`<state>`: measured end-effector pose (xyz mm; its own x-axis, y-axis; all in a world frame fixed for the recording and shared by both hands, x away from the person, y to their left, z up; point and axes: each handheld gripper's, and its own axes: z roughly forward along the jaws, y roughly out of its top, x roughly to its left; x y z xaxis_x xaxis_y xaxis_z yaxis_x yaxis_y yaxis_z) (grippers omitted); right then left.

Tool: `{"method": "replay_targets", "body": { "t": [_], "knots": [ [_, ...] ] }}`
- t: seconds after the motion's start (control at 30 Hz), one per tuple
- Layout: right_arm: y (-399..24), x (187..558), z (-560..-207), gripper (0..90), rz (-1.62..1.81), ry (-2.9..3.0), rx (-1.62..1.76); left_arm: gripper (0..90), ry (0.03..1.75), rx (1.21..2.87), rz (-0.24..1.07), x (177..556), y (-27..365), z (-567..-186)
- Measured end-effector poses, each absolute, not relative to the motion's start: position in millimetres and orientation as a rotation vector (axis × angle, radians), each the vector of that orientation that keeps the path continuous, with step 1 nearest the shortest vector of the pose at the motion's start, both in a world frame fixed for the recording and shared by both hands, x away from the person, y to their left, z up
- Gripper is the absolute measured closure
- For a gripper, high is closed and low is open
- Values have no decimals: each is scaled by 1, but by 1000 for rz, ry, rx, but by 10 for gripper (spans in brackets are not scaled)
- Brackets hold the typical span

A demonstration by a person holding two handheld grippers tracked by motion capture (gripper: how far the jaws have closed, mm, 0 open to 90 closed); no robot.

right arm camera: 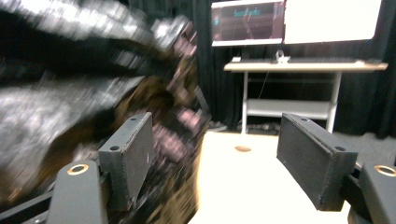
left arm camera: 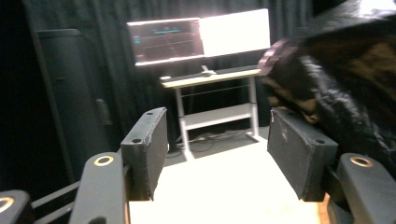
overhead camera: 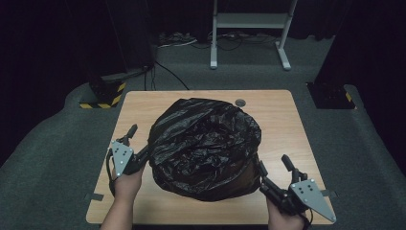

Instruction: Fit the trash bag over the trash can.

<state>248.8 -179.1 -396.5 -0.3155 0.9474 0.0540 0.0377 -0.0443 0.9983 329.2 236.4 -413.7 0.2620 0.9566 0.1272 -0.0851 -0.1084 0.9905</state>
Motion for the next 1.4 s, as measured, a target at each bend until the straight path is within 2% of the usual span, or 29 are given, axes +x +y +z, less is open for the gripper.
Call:
{"method": "replay_targets", "body": {
  "t": [0.13,0.2,0.27,0.47,0.57,0.67,0.83,0.93,1.0,1.03,1.07,1.13,1.3,1.4],
  "knots": [
    [-166,257,-405,272,1465,1501,1105,425,864,1349,1096,316,226,-419],
    [-161,264,-406,274,1461,1508,1085,414,851,1347,1096,306,223,-421],
    [-161,274,-406,300,1448,1495,1087,439,847,1338,1092,295,219,-423],
    [-179,328,-399,289,1433,1511,1051,426,779,1350,1095,260,201,-431],
    [-188,351,-395,275,1397,1510,1072,412,779,1355,1154,255,200,-433],
    [-199,345,-390,278,1398,1458,1081,405,840,1331,1181,265,215,-433],
    [-203,300,-387,270,1422,1390,1079,380,943,1340,1198,311,231,-429],
    [-194,278,-395,270,1413,1406,1073,361,929,1375,1146,331,221,-426],
    [-187,275,-401,269,1406,1444,1077,361,860,1378,1124,328,209,-424],
    [-183,276,-403,268,1404,1459,1069,368,851,1372,1132,324,203,-424],
    [-181,279,-404,265,1398,1471,1061,417,841,1371,1135,319,200,-425],
    [-179,288,-405,287,1397,1465,1063,432,846,1349,1108,310,198,-426],
    [-193,322,-402,287,1394,1478,1070,435,796,1361,1116,282,187,-429],
    [-202,340,-397,273,1370,1490,1073,389,773,1362,1134,270,182,-430]
  ]
}}
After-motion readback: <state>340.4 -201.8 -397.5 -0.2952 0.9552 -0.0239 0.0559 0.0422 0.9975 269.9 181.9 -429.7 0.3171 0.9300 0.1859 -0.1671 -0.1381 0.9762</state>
